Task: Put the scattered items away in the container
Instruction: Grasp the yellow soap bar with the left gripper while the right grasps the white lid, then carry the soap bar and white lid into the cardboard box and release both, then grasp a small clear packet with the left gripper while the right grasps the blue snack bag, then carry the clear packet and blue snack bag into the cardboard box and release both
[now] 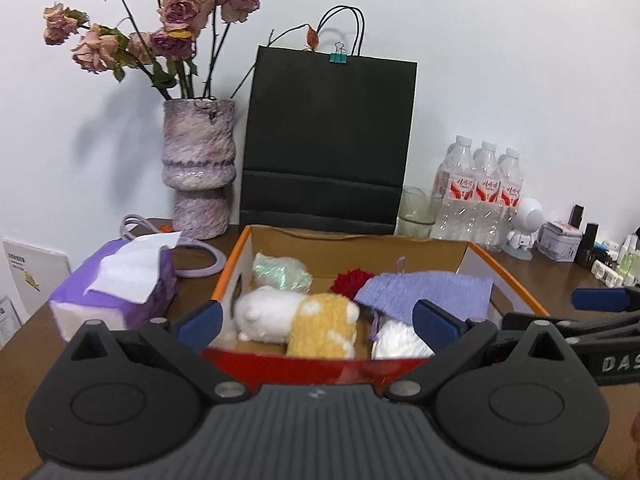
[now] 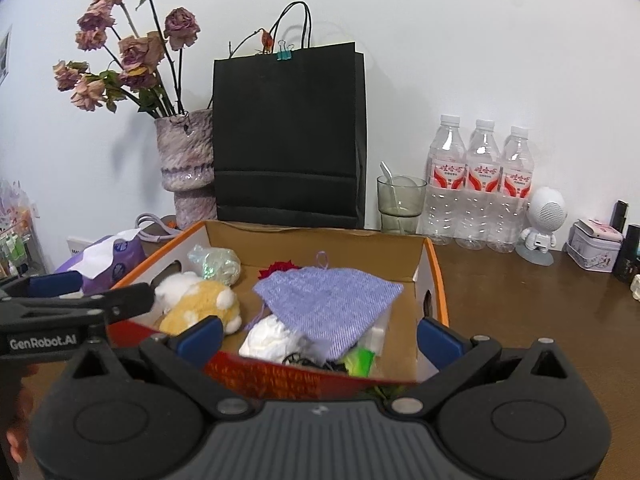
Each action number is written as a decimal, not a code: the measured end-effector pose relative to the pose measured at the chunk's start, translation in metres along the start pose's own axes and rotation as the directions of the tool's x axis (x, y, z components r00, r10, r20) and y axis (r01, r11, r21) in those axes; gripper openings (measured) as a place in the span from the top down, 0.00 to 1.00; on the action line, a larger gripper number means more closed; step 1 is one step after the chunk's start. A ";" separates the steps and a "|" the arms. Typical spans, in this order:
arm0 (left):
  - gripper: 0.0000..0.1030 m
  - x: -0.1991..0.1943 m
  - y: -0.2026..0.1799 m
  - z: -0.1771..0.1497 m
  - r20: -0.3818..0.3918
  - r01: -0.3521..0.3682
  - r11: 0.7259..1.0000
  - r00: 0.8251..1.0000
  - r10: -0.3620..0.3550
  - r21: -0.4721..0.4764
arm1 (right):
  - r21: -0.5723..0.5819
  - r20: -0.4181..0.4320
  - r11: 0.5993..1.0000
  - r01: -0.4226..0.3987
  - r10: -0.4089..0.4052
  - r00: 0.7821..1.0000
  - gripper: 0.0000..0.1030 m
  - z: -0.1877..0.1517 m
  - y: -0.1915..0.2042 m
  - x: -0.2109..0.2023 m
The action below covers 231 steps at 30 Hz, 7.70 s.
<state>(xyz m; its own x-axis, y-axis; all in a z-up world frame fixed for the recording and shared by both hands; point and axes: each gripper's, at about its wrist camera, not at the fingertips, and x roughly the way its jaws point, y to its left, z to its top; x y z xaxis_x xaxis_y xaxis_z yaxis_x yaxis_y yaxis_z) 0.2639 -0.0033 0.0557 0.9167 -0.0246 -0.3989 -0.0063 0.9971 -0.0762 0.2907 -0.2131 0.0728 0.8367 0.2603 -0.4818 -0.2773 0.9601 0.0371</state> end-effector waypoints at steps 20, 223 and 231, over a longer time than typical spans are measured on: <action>0.00 -0.022 0.029 -0.056 -0.151 -0.033 0.999 0.988 0.038 0.035 | -0.014 -0.140 0.999 0.034 -0.035 0.989 0.00 -0.083 -0.028 -0.018; 0.81 -0.056 -0.006 -0.054 -0.054 0.166 0.983 0.985 -0.162 0.075 | 0.138 -0.025 0.982 -0.129 0.133 0.991 0.77 -0.092 -0.013 -0.047; 0.81 -0.036 -0.006 -0.002 0.057 0.189 0.981 0.980 -0.191 0.051 | 0.131 0.023 0.986 -0.105 0.103 0.994 0.77 -0.054 -0.020 -0.036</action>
<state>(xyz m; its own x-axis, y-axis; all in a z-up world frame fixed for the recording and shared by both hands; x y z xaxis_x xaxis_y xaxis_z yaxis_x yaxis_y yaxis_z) 0.2301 -0.0085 0.0690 0.9220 -0.2109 -0.3247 0.1871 0.9769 -0.1035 0.2404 -0.2478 0.0419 0.8147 0.3597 -0.4548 -0.2991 0.9326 0.2019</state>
